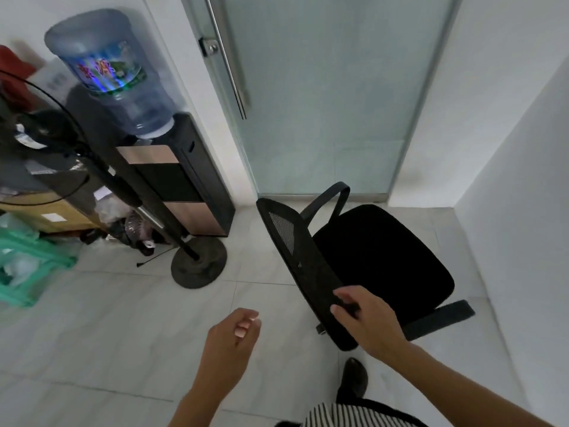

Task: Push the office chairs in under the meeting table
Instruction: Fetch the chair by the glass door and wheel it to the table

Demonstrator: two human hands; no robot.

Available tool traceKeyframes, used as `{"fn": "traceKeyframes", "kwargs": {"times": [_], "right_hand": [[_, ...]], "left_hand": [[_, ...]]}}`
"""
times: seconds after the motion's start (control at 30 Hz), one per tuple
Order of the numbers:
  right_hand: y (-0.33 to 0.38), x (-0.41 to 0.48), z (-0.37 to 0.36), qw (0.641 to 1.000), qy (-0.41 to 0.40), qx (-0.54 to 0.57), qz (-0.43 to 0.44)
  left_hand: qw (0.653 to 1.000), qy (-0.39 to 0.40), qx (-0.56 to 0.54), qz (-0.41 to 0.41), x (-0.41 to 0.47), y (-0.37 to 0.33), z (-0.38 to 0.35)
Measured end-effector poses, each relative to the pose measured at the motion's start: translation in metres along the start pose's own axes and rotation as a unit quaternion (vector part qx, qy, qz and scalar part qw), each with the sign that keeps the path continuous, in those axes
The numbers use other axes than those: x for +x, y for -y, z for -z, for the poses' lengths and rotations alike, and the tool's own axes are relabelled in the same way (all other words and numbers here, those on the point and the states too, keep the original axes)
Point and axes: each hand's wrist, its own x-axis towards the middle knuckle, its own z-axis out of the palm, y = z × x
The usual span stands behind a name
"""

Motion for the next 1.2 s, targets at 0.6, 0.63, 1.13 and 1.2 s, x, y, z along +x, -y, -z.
{"fn": "traceKeyframes", "kwargs": {"times": [0.6, 0.63, 1.13, 1.2], "right_hand": [[0.018, 0.047, -0.079, 0.983, 0.022, -0.106, -0.146], [0.017, 0.039, -0.076, 0.98, 0.013, -0.102, -0.17], [-0.024, 0.011, -0.039, 0.883, -0.197, -0.078, -0.418], [-0.037, 0.005, -0.032, 0.894, -0.176, -0.102, -0.4]], "left_hand": [[0.884, 0.208, 0.269, -0.322, 0.282, -0.017, -0.033], [0.861, 0.232, 0.302, -0.337, 0.283, -0.013, -0.041], [0.796, 0.26, 0.392, -0.38, 0.248, 0.006, -0.071], [0.814, 0.234, 0.385, -0.366, 0.231, 0.009, -0.075]]}}
